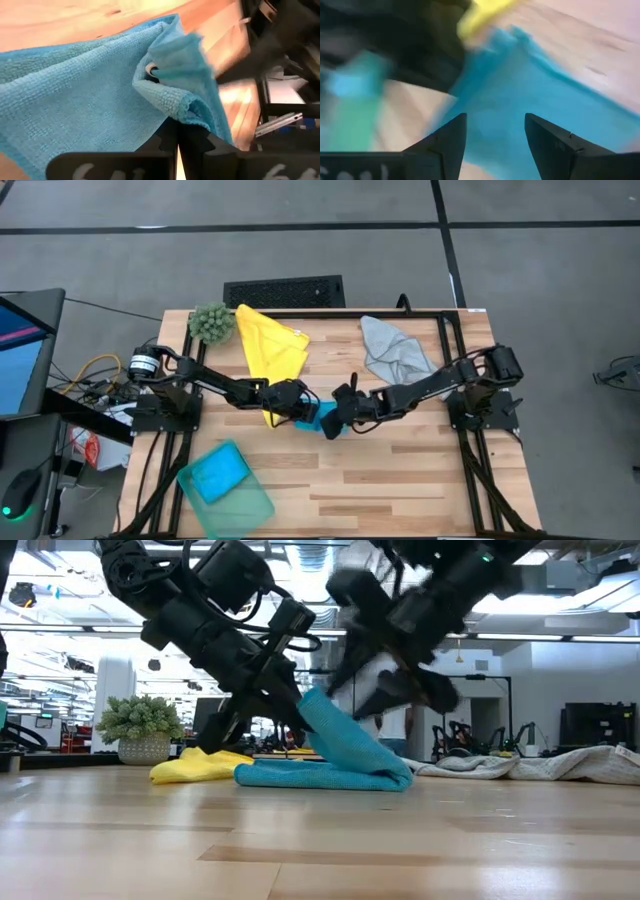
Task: Fold microfiber towels
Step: Fold the blue towel
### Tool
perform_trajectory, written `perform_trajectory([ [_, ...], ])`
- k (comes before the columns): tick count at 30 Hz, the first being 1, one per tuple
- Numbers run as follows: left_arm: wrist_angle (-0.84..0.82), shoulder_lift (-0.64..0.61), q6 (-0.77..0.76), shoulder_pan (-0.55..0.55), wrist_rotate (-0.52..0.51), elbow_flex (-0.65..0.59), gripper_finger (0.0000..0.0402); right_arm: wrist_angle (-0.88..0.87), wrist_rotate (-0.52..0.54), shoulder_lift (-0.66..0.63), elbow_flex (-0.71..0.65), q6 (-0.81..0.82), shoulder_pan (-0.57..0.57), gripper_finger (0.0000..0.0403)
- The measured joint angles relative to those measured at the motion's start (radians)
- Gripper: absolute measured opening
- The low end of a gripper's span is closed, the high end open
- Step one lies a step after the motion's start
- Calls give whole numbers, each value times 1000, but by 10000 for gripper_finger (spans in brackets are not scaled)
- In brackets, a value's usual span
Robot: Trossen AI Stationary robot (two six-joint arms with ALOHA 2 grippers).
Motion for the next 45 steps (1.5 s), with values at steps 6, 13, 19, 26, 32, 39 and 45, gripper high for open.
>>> perform_trajectory([
  [6,-5,-23,11,21,4,2,0,-2,-14,9,28,-39,-35,224],
  [13,-34,-73,42,48,-2,2,0,9,-48,79,86,-89,-56,224],
  [19,-89,-98,55,48,8,1,0,24,-78,129,131,-117,-67,224],
  [26,-125,-109,63,60,101,1,0,42,-92,130,139,-168,-78,224],
  [32,-363,-237,80,91,87,1,0,62,-118,130,141,-186,-90,224],
  [39,-631,-427,97,92,-70,1,0,97,-124,125,141,-220,-101,224],
  [45,-537,-463,82,5,-97,1,0,-49,-121,27,142,-240,-101,224],
])
